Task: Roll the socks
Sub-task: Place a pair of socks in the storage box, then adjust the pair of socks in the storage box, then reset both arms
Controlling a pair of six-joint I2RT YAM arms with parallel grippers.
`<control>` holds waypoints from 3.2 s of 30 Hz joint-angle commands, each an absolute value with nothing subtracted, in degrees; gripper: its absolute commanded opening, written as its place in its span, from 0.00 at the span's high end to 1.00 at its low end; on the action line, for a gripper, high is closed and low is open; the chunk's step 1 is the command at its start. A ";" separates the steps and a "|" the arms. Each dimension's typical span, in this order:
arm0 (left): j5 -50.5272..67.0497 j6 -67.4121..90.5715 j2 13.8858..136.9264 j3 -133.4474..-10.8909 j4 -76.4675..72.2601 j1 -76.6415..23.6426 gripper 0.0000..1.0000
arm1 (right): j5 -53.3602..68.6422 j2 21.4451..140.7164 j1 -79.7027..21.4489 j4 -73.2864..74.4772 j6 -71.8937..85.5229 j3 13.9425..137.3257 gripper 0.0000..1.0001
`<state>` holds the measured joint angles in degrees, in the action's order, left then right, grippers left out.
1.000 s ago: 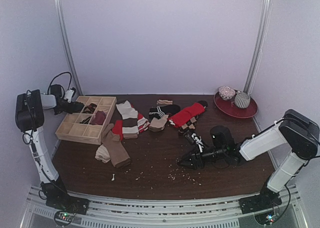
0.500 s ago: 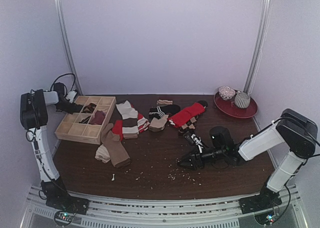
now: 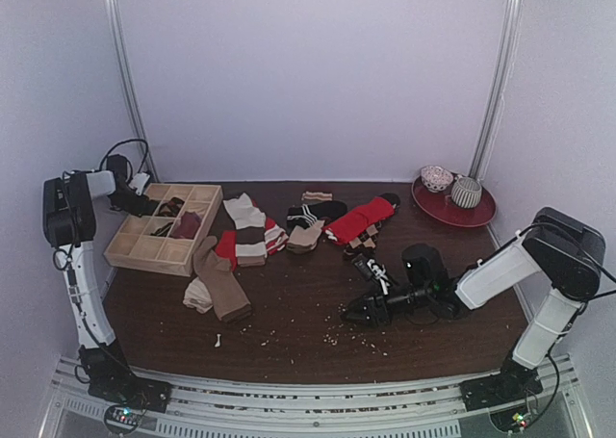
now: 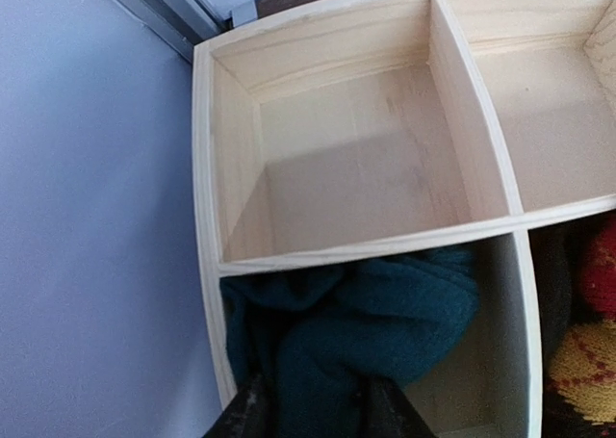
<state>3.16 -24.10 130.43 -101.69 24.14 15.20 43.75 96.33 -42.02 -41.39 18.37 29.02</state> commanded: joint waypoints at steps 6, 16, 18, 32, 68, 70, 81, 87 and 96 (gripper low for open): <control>1.87 -23.04 127.99 -101.69 27.51 16.61 0.59 | 44.21 94.81 -41.66 -41.63 18.16 29.93 0.45; 1.74 -21.93 124.96 -102.02 27.96 16.63 0.47 | 44.12 93.61 -41.66 -41.00 17.85 29.72 0.45; 1.74 -21.89 124.13 -102.20 27.99 16.62 0.43 | 44.11 93.45 -41.66 -40.61 17.68 29.88 0.45; 9.42 -19.91 118.64 -104.64 27.99 16.61 0.56 | 43.92 93.90 -41.66 -40.39 17.81 30.13 0.45; -18.54 -18.70 140.97 -115.83 43.07 11.11 0.85 | 44.92 97.23 -41.05 -41.93 18.61 30.44 0.45; -18.47 -18.76 141.40 -115.60 43.04 11.11 0.85 | 44.54 96.68 -41.04 -41.98 18.48 30.01 0.44; -5.02 -16.01 124.33 -107.83 27.25 11.13 0.36 | 42.25 94.09 -40.96 -39.45 17.22 30.55 0.44; -0.40 -14.98 117.68 -108.39 26.19 9.86 0.02 | 41.16 91.43 -40.97 -37.48 16.56 30.78 0.44; 4.21 -7.51 100.66 -95.44 17.08 3.30 0.02 | 27.06 84.21 -39.61 -18.58 10.77 38.84 0.00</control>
<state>-0.47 -12.73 108.53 -102.17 24.36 6.87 37.26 89.14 -40.82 -28.62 13.76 34.65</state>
